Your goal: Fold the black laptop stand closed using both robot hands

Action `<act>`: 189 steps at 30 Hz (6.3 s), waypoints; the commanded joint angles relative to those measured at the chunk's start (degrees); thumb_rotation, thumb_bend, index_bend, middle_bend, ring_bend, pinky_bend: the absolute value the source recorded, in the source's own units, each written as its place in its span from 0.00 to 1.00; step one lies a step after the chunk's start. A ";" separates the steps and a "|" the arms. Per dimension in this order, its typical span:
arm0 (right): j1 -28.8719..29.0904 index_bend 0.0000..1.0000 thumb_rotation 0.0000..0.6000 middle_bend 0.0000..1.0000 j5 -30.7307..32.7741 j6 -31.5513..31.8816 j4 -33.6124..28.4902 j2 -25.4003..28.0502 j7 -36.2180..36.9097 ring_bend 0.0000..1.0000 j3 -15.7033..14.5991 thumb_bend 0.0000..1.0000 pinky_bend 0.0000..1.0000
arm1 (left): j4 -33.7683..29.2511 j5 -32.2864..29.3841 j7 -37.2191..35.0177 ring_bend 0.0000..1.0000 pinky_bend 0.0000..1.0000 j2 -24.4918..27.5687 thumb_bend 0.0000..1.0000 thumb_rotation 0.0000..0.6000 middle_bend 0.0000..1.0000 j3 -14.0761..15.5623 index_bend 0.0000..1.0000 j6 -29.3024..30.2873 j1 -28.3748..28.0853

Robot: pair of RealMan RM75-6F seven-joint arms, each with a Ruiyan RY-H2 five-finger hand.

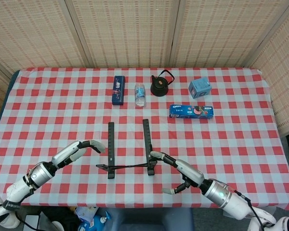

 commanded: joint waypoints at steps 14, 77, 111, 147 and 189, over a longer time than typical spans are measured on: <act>0.02 0.05 1.00 0.17 2.37 2.58 -0.40 0.19 -1.47 0.00 -0.93 0.21 0.07 | 3.79 0.67 11.07 0.29 0.26 -0.04 0.22 0.87 0.34 1.15 0.22 2.08 2.52; 8.20 0.22 1.00 0.16 47.82 -9.60 -7.84 -6.72 -62.47 0.00 11.20 0.20 0.07 | 5.06 -15.43 46.93 0.31 0.25 -19.97 0.22 0.88 0.35 -4.66 0.57 -10.00 4.45; 9.52 0.32 1.00 0.20 50.04 -5.52 -5.21 -14.38 -72.55 0.02 9.56 0.20 0.07 | 5.15 -15.10 45.72 0.31 0.25 -18.81 0.33 1.00 0.36 -5.32 0.62 -11.90 4.02; 7.48 0.43 1.00 0.25 50.40 -0.65 -2.17 -20.14 -75.33 0.06 10.54 0.10 0.07 | 4.42 -15.06 45.38 0.31 0.25 -18.27 0.33 1.00 0.36 -5.84 0.63 -12.73 3.38; 6.25 0.55 1.00 0.33 50.56 -1.23 -2.11 -22.03 -76.73 0.09 10.89 0.30 0.09 | 4.05 -15.44 45.88 0.31 0.25 -17.90 0.33 1.00 0.36 -6.29 0.62 -12.67 3.21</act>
